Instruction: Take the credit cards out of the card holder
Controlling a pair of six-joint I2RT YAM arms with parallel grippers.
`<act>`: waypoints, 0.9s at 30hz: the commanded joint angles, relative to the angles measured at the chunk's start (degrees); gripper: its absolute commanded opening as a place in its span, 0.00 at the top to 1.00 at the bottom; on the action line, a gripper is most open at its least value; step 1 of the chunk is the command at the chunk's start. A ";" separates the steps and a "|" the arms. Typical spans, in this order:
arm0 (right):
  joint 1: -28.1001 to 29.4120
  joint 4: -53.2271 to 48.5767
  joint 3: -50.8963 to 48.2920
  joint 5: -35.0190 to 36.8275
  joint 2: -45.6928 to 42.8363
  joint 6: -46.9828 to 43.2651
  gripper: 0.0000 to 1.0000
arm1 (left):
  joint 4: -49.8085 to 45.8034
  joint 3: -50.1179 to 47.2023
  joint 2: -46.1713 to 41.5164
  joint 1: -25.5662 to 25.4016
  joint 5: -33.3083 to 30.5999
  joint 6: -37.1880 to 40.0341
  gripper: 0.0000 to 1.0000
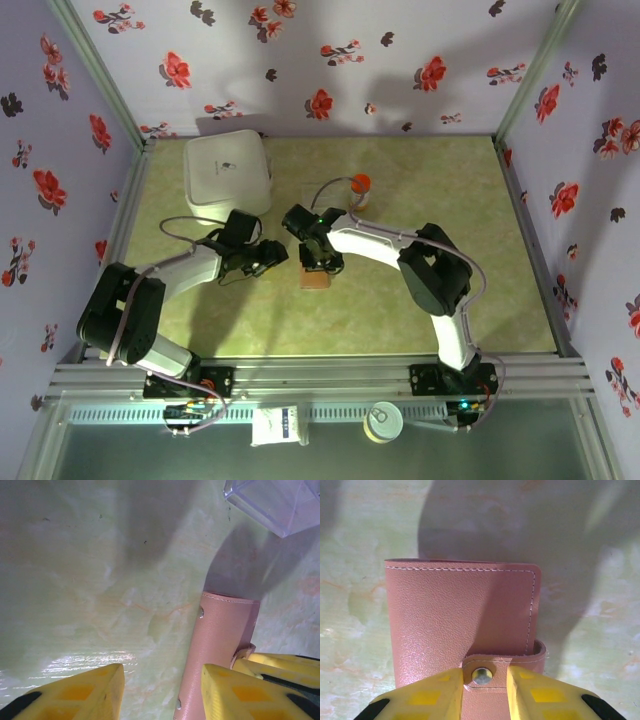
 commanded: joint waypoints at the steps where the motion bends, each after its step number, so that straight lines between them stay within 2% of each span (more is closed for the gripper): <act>1: 0.36 -1.26 1.22 1.02 1.93 0.16 0.72 | -0.40 1.13 -0.62 0.39 1.35 1.17 0.60; 10: 0.24 0.85 -0.78 0.34 1.78 0.31 0.78 | 0.48 3.45 1.82 -1.52 3.23 1.28 0.67; 15: 0.30 2.10 -0.87 -0.68 1.66 0.07 0.68 | 0.65 4.63 3.57 -2.47 3.31 1.02 0.67; 20: 0.01 2.48 -1.03 -1.66 2.51 -0.07 0.64 | 0.39 5.33 4.81 -2.87 3.42 0.93 0.67; 27: -0.29 2.18 -1.73 -1.09 3.04 -0.11 0.73 | -0.65 6.20 5.35 -2.99 3.45 1.19 0.68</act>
